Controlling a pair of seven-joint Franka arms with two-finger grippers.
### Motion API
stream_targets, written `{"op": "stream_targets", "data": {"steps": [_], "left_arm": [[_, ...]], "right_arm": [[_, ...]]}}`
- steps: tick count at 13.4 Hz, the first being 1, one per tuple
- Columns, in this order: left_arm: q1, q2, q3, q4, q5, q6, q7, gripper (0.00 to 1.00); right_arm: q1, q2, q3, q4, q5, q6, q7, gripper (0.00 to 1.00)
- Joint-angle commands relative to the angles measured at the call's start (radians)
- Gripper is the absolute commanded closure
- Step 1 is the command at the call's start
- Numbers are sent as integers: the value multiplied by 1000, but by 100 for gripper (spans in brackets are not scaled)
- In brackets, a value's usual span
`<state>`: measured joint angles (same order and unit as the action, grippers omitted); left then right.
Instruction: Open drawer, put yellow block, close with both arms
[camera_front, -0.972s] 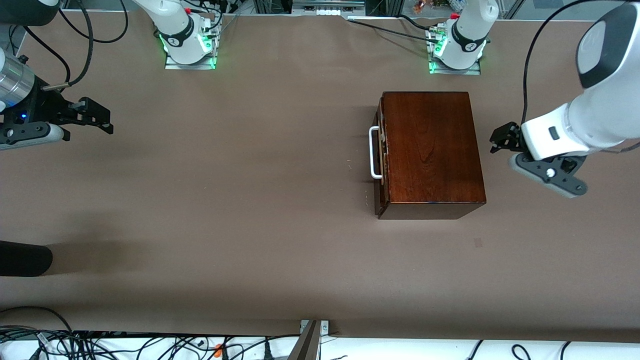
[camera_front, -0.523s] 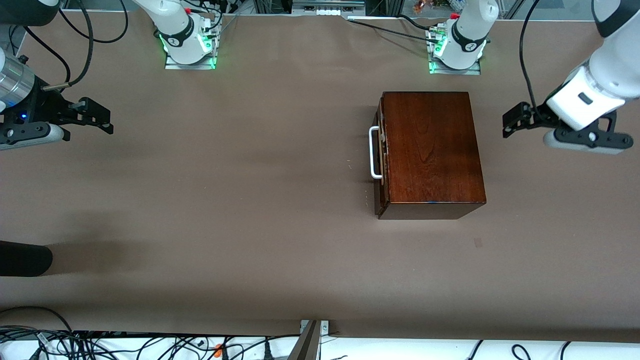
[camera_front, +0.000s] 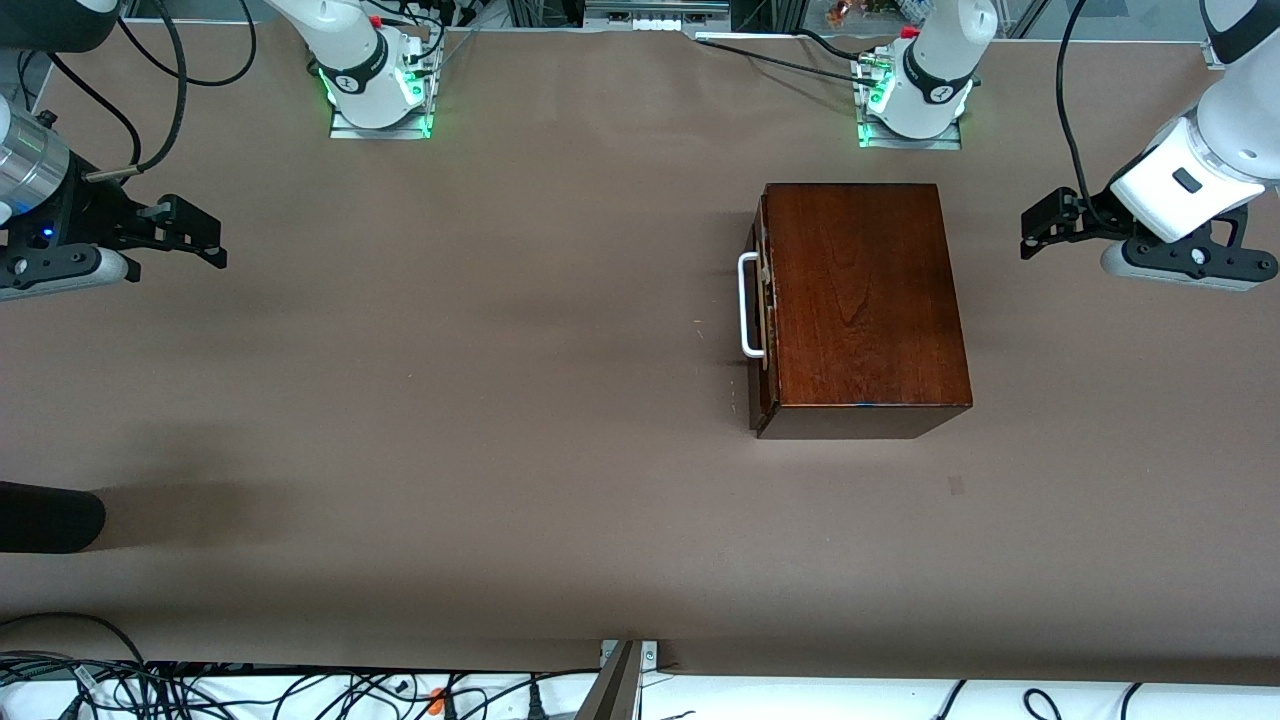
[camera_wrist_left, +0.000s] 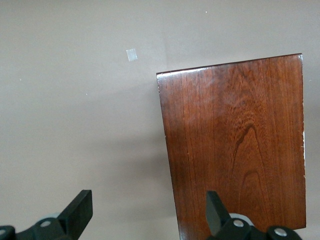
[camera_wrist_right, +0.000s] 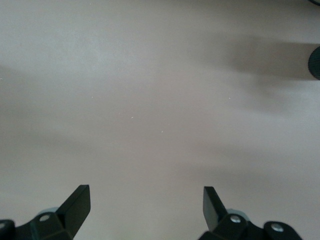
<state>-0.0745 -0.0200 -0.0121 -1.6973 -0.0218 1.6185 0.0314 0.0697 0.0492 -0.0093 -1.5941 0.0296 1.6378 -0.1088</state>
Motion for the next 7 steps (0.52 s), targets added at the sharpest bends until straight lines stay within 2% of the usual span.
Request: {"op": "stream_targets", "data": {"steps": [1,7], "left_arm": [[2,-6,9,8,-17,-22,32,0],[5,-12,9,8,-12,-46,30,0]], "right_arm": [[2,4,-3,13,9,-9,12,0],[2,4,-3,13,9,-9,11,0]]}}
